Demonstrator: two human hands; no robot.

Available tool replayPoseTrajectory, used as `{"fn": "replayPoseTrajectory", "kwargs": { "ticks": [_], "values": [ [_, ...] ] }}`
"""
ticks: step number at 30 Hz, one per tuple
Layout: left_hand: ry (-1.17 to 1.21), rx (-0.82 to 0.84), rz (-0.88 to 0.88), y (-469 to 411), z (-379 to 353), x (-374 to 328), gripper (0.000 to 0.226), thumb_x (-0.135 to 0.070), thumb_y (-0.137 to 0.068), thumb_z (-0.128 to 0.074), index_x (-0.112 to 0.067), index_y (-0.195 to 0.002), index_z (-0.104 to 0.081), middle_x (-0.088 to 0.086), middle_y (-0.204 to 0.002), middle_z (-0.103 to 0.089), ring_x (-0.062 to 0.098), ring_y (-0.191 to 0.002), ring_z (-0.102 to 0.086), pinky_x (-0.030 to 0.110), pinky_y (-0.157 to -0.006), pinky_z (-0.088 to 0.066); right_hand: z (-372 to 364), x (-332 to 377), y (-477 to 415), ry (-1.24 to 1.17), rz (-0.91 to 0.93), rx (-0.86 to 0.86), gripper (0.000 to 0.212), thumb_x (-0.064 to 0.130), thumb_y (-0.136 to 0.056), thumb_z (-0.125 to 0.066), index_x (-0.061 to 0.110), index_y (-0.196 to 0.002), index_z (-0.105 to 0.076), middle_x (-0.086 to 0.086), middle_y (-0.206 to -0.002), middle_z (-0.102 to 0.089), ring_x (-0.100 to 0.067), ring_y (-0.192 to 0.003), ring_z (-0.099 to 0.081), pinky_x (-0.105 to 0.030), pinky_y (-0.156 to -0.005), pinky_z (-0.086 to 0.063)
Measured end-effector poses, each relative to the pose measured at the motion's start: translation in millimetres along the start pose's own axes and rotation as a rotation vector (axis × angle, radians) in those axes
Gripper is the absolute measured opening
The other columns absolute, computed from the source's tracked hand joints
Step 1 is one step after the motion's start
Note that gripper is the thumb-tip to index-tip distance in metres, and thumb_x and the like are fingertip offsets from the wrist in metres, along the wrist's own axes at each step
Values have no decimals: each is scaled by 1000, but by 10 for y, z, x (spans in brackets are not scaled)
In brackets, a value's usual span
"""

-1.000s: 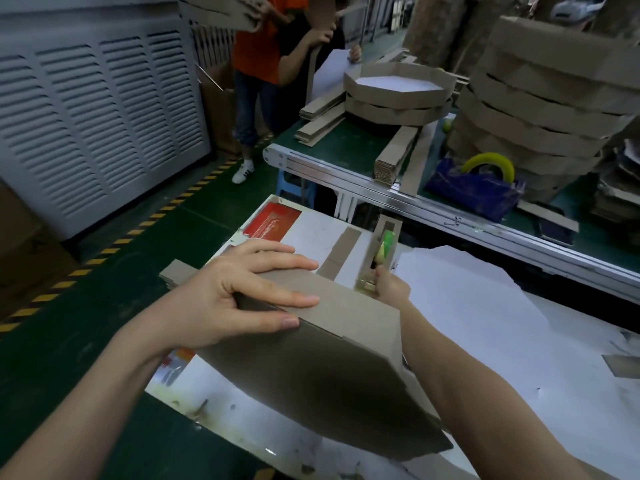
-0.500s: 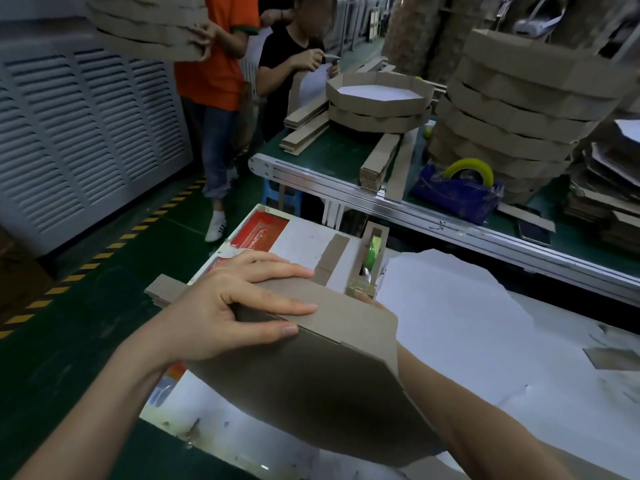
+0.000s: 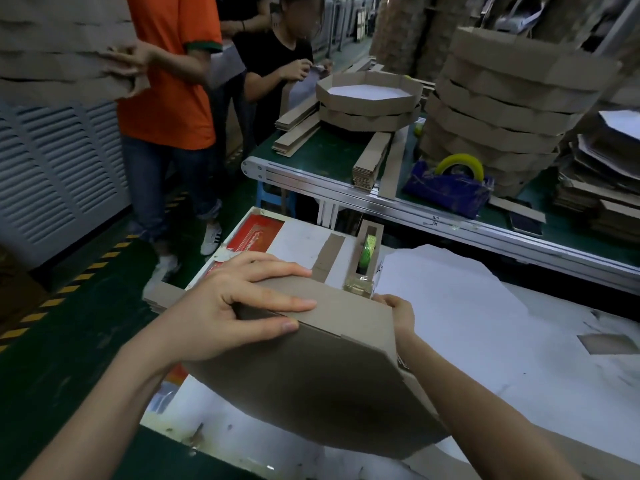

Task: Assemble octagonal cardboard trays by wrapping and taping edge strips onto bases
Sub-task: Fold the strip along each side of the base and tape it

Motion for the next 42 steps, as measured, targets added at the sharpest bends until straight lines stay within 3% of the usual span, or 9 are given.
{"fn": "replayPoseTrajectory", "kwargs": {
  "ticks": [5, 9, 11, 15, 17, 21, 30, 36, 42],
  "values": [
    [-164, -53, -9, -87, 23, -2, 37, -67, -76, -56, -56, -110, -65, -28, -131, -54, -4, -135, -34, 25, -110, -27, 139, 739, 179, 80, 180, -33, 21, 4, -97, -56, -10, -104, -70, -13, -76, -61, -19, -66, -51, -24, -62, -43],
    [-165, -161, 3, -138, 3, 13, 33, -61, -82, -60, -48, -112, -65, -18, -127, -58, 3, -122, -49, 32, -105, -40, 315, 1500, 684, -101, 286, 15, 63, 10, -95, -65, 21, -151, -39, -11, -80, -71, -4, -45, -46, -16, -43, -38],
    [-139, -165, 9, -129, 11, 61, 29, -52, -85, -65, -46, -113, -66, -14, -128, -59, 8, -122, -51, 37, -105, -39, 433, 1807, 1025, -219, 364, 13, 51, 12, -96, -64, 26, -143, -49, -6, -82, -76, -3, -44, -44, -16, -43, -37],
    [-132, -110, 7, -78, 41, 124, 35, -56, -84, -52, -49, -116, -64, -18, -131, -55, 2, -125, -44, 9, -102, -24, 367, 2025, 1734, -371, 413, 163, 18, 3, -94, -62, 16, -105, -69, -9, -92, -77, -7, -43, -35, -16, -42, -33],
    [-148, -87, -3, -54, 29, 126, 39, -60, -84, -48, -50, -119, -63, -17, -133, -56, 1, -126, -43, 14, -105, -28, 212, 1980, 2018, -401, 399, 256, 16, -2, -93, -59, 9, -95, -70, -11, -95, -77, -6, -40, -35, -15, -41, -32],
    [-87, -106, 41, 31, 17, 161, 45, -62, -85, -57, -49, -127, -47, -15, -128, -56, 10, -122, -50, 44, -102, -44, -93, 1728, 2350, -382, 344, 330, 22, -7, -95, -50, 1, -94, -71, -14, -96, -76, -4, -36, -34, -13, -39, -31],
    [-89, -123, -43, 201, 14, 44, 73, -63, -84, -51, -60, -144, -10, -20, -132, -54, 7, -121, -44, 34, -96, -35, -226, 1244, 2650, -402, 265, 307, 24, -3, -95, -49, 0, -99, -72, -12, -101, -76, -5, -32, -34, -12, -38, -30],
    [-195, -64, -127, 237, -7, -75, 46, -50, -93, -44, -61, -136, -32, -25, -128, -47, 6, -119, -42, 38, -96, -40, -238, 1089, 2746, -398, 235, 336, 26, -2, -96, -48, 1, -99, -73, -14, -99, -76, -6, -33, -33, -12, -39, -32],
    [-294, -9, -161, 244, -32, -119, 41, -47, -95, -34, -45, -132, -53, -1, -136, -55, 21, -120, -47, 46, -98, -40, -255, 1017, 2758, -369, 270, 338, 27, 1, -95, -51, 7, -97, -77, -12, -101, -76, -6, -35, -35, -13, -39, -32]
  ]
}}
Point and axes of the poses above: each hand's wrist, its own y-axis away from the middle knuckle, its own z-axis out of the back of the hand, x = y × z, the point moved 7 cm from there along -y, towards the middle knuckle
